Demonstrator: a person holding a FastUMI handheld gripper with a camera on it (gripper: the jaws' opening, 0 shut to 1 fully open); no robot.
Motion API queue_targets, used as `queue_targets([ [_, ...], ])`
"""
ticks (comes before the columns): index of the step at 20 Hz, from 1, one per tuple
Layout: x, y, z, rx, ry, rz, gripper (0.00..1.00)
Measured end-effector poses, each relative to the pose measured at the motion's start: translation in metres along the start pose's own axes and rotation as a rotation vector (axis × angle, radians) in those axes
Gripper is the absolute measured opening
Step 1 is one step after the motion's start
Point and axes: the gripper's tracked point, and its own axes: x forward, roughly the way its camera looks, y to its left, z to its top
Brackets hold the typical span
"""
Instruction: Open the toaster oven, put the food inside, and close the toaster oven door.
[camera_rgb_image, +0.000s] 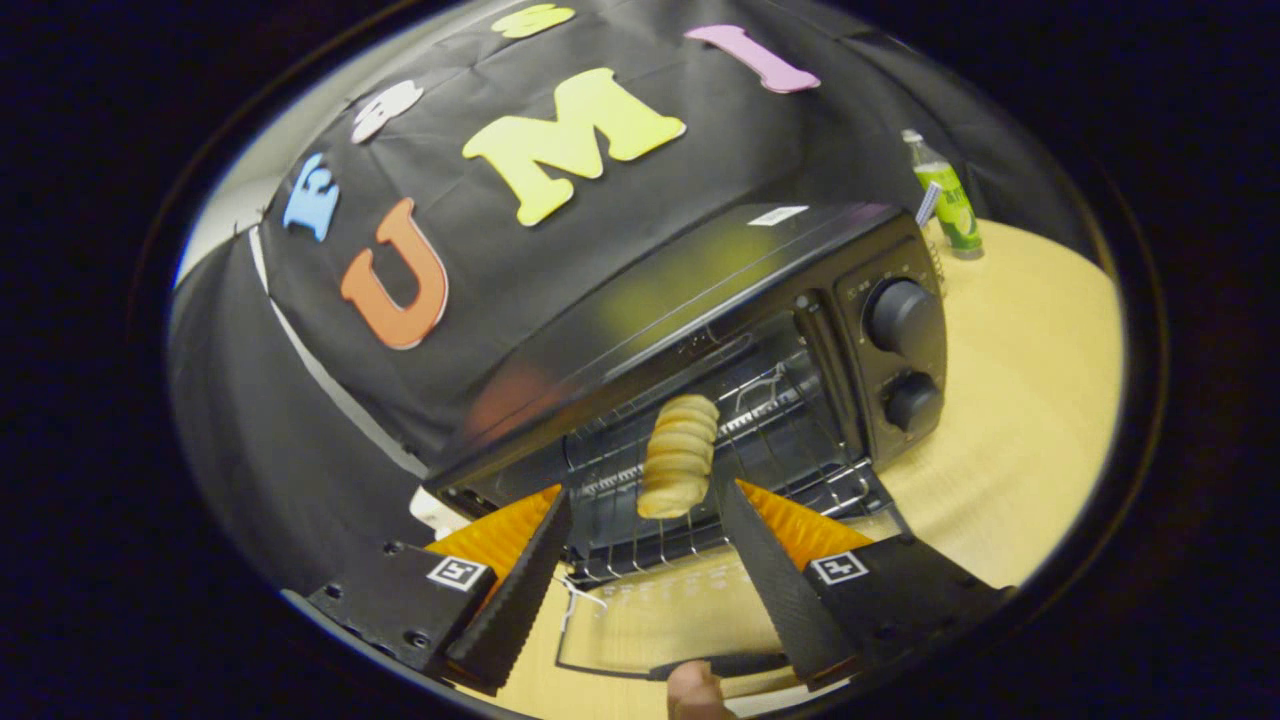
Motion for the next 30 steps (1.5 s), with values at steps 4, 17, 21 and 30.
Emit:
queue_targets([
  [4,-0.034,-0.004,-0.013,-0.297,-0.059,-0.108,1.0],
  [17,-0.068,-0.022,-0.138,-0.407,0.124,-0.206,1.0],
  [21,-0.058,-0.033,-0.152,-0.42,0.171,-0.247,1.0],
  [30,-0.051,-0.039,-0.153,-0.432,0.202,-0.293,1.0],
])
